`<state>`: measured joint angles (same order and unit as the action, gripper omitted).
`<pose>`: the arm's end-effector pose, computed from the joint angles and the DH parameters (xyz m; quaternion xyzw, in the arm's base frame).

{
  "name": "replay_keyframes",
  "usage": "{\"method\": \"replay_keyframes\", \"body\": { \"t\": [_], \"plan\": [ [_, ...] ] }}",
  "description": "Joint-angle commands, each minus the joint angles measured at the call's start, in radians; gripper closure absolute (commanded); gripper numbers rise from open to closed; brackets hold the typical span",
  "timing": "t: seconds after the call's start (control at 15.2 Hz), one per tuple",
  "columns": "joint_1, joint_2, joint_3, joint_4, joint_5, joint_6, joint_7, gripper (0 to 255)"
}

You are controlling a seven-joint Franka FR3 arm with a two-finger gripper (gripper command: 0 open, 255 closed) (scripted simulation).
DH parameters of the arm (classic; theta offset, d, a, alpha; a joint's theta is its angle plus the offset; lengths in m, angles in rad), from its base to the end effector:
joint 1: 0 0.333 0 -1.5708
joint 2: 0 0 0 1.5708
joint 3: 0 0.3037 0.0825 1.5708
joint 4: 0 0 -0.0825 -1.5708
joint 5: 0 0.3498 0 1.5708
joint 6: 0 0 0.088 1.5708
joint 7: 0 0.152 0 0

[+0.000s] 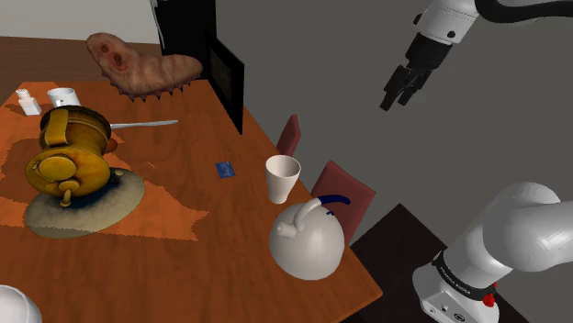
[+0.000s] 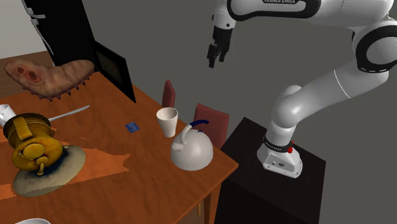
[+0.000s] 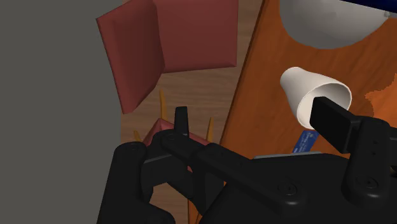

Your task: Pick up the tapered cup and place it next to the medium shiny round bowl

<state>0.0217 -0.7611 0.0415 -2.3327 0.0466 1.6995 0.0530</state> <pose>0.3058 0.0286 0.5522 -0.9979 0.0012 -0.0631 0.0123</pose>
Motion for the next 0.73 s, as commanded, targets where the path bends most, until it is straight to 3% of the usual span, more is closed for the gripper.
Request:
{"method": "replay_keyframes", "body": {
  "t": [0.0,0.66],
  "plan": [
    [0.000,0.000,0.000,0.000,0.000,0.000,0.000,0],
    [0.042,0.246,0.077,-0.056,0.103,0.270,0.088,0]
  ]
}}
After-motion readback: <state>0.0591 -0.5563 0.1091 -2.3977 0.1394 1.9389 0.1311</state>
